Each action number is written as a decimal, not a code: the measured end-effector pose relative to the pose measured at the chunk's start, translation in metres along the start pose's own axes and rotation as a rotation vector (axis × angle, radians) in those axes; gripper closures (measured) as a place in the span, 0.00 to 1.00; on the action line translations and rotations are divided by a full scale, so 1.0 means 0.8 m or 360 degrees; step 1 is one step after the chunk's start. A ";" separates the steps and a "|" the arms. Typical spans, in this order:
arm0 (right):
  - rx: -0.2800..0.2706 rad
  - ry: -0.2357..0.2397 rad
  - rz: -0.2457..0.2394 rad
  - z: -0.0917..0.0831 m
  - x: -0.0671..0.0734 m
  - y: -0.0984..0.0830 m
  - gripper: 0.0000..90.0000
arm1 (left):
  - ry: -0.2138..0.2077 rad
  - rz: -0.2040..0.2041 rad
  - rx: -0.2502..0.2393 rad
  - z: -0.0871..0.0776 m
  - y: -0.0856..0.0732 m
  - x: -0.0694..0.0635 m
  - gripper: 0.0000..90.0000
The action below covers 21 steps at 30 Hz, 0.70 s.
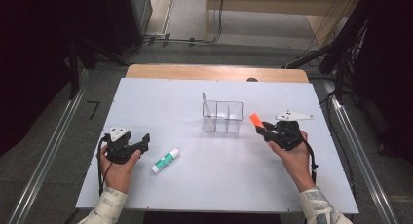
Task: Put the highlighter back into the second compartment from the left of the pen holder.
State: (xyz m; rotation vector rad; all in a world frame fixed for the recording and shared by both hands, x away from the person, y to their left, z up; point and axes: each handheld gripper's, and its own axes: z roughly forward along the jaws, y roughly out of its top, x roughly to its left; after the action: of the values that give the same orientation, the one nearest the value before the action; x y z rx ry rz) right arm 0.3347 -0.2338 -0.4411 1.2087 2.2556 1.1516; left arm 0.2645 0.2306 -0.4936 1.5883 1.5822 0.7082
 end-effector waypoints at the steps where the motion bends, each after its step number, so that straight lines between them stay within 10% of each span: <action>1: -0.0001 0.0004 -0.0001 0.000 0.001 0.001 0.71 | 0.0001 0.0010 -0.0001 0.000 0.000 -0.001 0.32; 21: -0.0097 0.0093 -0.0060 0.025 0.030 0.063 0.71 | 0.0015 -0.0001 0.0002 0.002 -0.002 0.001 0.31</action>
State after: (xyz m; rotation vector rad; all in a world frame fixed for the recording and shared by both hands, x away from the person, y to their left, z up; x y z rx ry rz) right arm 0.3595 -0.1888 -0.4120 1.1183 2.2585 1.2474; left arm 0.2654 0.2312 -0.4960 1.5875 1.5903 0.7155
